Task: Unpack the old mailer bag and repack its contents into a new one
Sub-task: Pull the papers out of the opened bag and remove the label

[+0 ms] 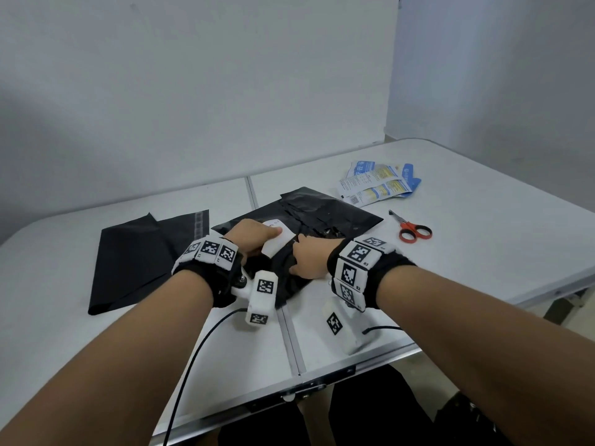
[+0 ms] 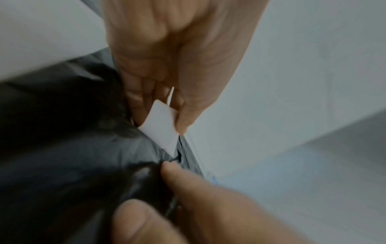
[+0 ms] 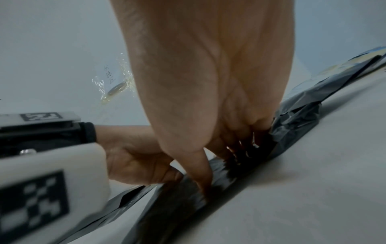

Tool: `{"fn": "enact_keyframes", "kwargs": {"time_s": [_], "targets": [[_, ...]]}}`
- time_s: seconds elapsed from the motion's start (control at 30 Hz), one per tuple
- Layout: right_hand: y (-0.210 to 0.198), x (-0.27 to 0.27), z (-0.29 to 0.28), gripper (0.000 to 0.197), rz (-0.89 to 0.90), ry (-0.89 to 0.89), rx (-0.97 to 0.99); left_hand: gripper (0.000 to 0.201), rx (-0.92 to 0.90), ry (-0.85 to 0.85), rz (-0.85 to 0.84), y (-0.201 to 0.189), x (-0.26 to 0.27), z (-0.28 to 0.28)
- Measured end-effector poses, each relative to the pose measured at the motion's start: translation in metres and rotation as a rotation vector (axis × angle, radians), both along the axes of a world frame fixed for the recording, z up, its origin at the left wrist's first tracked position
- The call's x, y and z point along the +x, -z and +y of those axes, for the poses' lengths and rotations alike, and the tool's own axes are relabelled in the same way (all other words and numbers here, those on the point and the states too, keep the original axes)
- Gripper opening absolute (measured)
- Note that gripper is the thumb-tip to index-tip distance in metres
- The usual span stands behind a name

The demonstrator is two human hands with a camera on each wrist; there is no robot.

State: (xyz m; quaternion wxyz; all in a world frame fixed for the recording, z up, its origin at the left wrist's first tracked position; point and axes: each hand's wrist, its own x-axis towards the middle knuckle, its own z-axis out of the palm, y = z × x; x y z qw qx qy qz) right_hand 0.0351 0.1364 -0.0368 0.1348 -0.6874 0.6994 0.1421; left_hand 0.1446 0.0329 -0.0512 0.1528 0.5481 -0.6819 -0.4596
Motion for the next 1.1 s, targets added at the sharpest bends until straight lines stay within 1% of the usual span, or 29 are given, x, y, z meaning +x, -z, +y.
{"fn": "enact_keyframes", "kwargs": {"time_s": [0.07,0.13,0.2,0.3,0.37,0.43,0.5,0.57,0.7,0.73,0.83,0.9,0.93,1.03,1.1], "targets": [[0.002,0.0,-0.002,0.06,0.016,0.014,0.04,0.035,0.143,-0.092,0.14,-0.002,0.003,0.002],[0.003,-0.001,-0.002,0.064,0.036,0.015,0.055,0.035,0.228,-0.154,0.223,-0.002,0.005,0.0],[0.003,-0.001,0.001,0.06,0.026,0.003,0.032,0.032,0.305,-0.206,0.312,-0.001,0.011,0.0],[0.011,-0.004,0.005,0.056,-0.095,0.014,-0.073,0.016,0.385,-0.277,0.4,-0.004,0.023,0.0],[0.018,-0.006,0.004,0.057,-0.164,0.032,-0.117,0.016,0.395,-0.32,0.428,-0.004,0.031,0.0],[0.019,-0.007,0.002,0.059,-0.153,0.028,-0.099,0.021,0.395,-0.341,0.45,-0.001,0.035,0.001],[0.011,-0.008,0.002,0.059,-0.073,-0.017,-0.044,0.028,0.385,-0.337,0.447,0.002,0.036,0.002],[-0.001,-0.013,-0.001,0.057,-0.018,-0.062,-0.048,0.032,0.374,-0.324,0.426,0.0,0.036,0.004],[-0.019,-0.014,-0.016,0.055,-0.06,-0.071,-0.154,0.034,0.368,-0.328,0.402,-0.003,0.034,0.003],[-0.02,-0.01,-0.018,0.055,-0.068,-0.065,-0.143,0.034,0.365,-0.327,0.393,-0.003,0.034,0.003],[-0.011,-0.001,-0.026,0.047,-0.031,-0.058,-0.057,0.034,0.377,-0.32,0.4,0.0,0.033,0.0],[-0.001,-0.001,-0.028,0.041,-0.014,-0.058,-0.057,0.03,0.394,-0.321,0.426,0.003,0.034,-0.001],[0.002,-0.001,-0.028,0.042,-0.015,-0.054,-0.061,0.029,0.4,-0.325,0.441,0.004,0.034,-0.002],[0.003,-0.002,-0.028,0.048,-0.017,-0.04,-0.081,0.036,0.408,-0.346,0.501,0.004,0.034,-0.003],[0.004,-0.003,-0.028,0.055,-0.018,-0.045,-0.058,0.037,0.402,-0.355,0.531,0.004,0.034,-0.005]]}}
